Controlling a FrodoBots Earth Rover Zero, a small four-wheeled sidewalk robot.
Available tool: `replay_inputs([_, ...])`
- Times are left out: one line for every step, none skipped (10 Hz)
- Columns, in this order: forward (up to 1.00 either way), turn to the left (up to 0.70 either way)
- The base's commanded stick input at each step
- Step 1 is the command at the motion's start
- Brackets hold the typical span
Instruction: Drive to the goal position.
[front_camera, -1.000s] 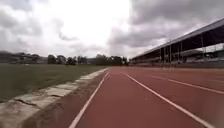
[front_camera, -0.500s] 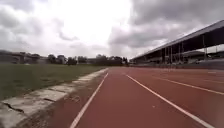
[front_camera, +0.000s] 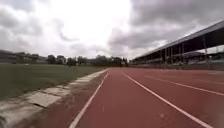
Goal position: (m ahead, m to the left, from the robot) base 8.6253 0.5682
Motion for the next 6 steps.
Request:
replay_inputs([0.6, -0.02])
replay_inputs([0.6, -0.02])
replay_inputs([0.6, -0.02])
replay_inputs([0.6, -0.02])
replay_inputs([0.6, -0.02])
replay_inputs([0.6, -0.02])
